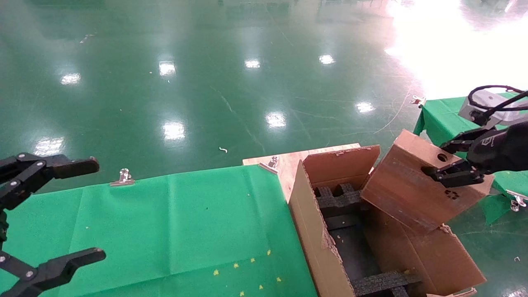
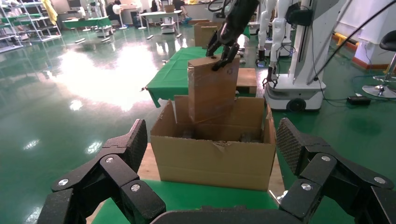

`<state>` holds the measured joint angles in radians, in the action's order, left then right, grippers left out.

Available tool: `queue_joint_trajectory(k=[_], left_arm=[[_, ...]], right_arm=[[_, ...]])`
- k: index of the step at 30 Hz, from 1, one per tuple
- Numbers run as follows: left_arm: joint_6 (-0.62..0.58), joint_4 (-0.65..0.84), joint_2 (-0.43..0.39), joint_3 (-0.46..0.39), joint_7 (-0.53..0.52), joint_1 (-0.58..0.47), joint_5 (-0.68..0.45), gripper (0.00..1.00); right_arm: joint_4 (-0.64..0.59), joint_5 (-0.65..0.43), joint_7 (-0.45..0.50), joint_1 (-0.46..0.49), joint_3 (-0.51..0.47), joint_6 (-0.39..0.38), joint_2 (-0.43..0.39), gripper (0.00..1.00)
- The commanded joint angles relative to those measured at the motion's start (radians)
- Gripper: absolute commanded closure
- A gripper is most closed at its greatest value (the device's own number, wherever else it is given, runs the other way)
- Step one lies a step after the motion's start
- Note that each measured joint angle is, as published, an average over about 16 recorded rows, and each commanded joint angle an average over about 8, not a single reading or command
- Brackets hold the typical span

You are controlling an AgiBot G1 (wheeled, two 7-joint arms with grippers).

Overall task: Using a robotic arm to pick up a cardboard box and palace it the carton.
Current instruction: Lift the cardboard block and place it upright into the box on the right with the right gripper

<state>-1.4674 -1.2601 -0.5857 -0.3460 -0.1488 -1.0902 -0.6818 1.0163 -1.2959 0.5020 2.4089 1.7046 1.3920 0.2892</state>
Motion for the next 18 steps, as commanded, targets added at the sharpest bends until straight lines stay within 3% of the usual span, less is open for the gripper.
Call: queue_joint_trajectory(k=[1,7,12,18], left_arm=[[0.000,0.000,0.000,0.000,0.000,0.000,0.000,0.00],[0.000,0.000,0.000,0.000,0.000,0.000,0.000,0.00],[0.000,0.000,0.000,0.000,0.000,0.000,0.000,0.00],[0.000,0.000,0.000,0.000,0.000,0.000,0.000,0.00]], right_arm=[[0.020,0.007,0.073,-0.021,0.005,-0.046,-0.028,1.00],[0.163,-0.022,0.331,-0.072,0.037,-0.183,-0.153,1.00],[0.288,-0.102,0.537,-0.089,0.057,-0.251,-0.239,1.00],[0.345,-0.146,0.659,-0.101,0.072,-0.293,-0.277,1.00]])
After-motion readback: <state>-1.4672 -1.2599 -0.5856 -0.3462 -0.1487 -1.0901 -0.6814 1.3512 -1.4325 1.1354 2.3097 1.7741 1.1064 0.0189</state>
